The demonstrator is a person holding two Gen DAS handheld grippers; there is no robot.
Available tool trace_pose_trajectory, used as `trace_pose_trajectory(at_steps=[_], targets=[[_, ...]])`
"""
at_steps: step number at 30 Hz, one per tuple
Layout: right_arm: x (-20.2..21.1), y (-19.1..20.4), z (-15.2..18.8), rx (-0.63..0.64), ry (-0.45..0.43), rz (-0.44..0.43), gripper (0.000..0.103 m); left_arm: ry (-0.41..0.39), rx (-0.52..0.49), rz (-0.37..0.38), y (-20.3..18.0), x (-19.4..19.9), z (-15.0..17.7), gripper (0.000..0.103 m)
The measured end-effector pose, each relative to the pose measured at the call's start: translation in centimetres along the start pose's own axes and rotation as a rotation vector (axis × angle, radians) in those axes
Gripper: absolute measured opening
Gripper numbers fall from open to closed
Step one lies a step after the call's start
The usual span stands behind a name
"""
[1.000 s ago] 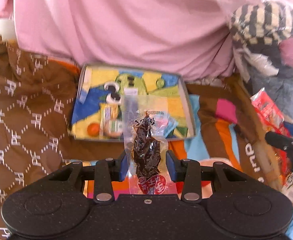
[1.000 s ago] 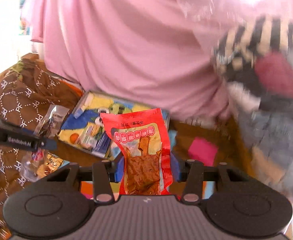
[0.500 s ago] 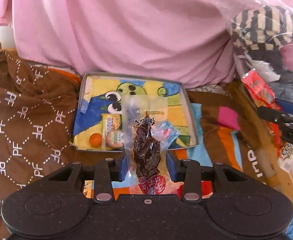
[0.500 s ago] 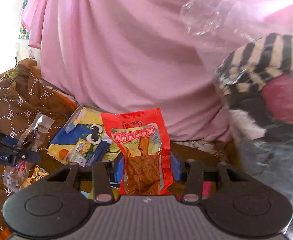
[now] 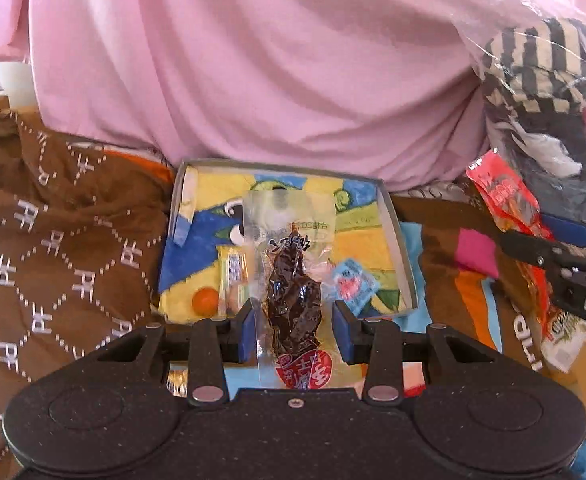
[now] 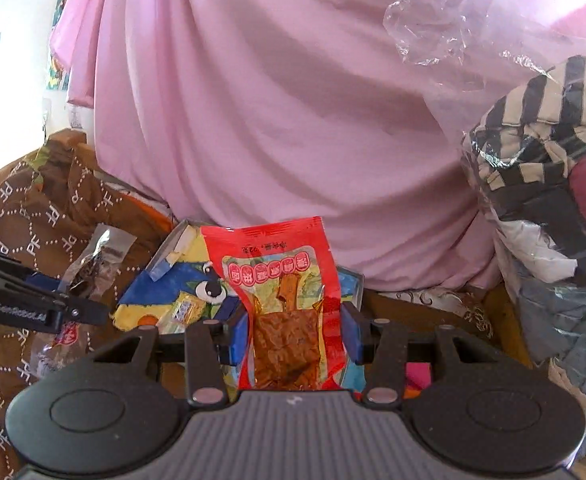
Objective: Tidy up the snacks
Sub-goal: 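Lift and carry the dried-meat packet with left tool while right tool carries the red packet to the tray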
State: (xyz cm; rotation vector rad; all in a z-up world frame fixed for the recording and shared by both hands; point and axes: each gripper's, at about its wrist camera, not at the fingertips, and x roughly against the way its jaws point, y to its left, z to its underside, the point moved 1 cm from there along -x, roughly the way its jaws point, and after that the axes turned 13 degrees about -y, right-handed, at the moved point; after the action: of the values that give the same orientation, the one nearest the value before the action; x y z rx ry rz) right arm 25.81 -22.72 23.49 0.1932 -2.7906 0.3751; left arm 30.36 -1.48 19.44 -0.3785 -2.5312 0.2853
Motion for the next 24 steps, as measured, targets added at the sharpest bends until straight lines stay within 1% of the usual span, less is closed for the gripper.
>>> trace_pose_trajectory(at_steps=[5,8,10,13,15,16,17,20,24], targets=[[-2.4,-1.1,-1.2,0.024,-0.02,-0.025,0.051,-0.04,0.026,-0.039,-0.2,-1.6,-2.3,0.041],[-3.6,-1.5,-1.2,0.036,-0.023,-0.047,0.051,-0.051,0.035,-0.064,-0.4,-1.9,-2.9,0.041],[-4.1,-1.6,-0.4,0.037,-0.031,-0.068,0.051,-0.054,0.022,-0.081,-0.7,-2.4,-2.5,0.041],[-4.6,-2.0,2.0,0.024,-0.04,-0.095,0.051,-0.064,0.014,-0.116,-1.0,-3.4,-1.0,0.041],[-4.6,-2.1,3.9,0.036,-0.048,-0.091,0.051,-0.067,-0.006,-0.147,-1.5,-4.2,0.1,0.041],[-4.4,-2.4,4.5,0.011,-0.043,-0.09,0.051,-0.071,0.015,-0.155,-1.5,-4.3,0.5,0.041],[-4.2,-2.6,5.2,-0.005,-0.037,-0.093,0.051,-0.074,0.039,-0.153,-1.6,-4.4,0.9,0.041],[-3.4,-2.2,7.0,0.028,-0.018,-0.105,0.051,-0.083,0.03,-0.144,-2.5,-4.4,2.0,0.041],[-3.2,-1.4,7.5,0.044,0.0,-0.094,0.051,-0.061,0.05,-0.111,-2.8,-5.1,2.8,0.041]])
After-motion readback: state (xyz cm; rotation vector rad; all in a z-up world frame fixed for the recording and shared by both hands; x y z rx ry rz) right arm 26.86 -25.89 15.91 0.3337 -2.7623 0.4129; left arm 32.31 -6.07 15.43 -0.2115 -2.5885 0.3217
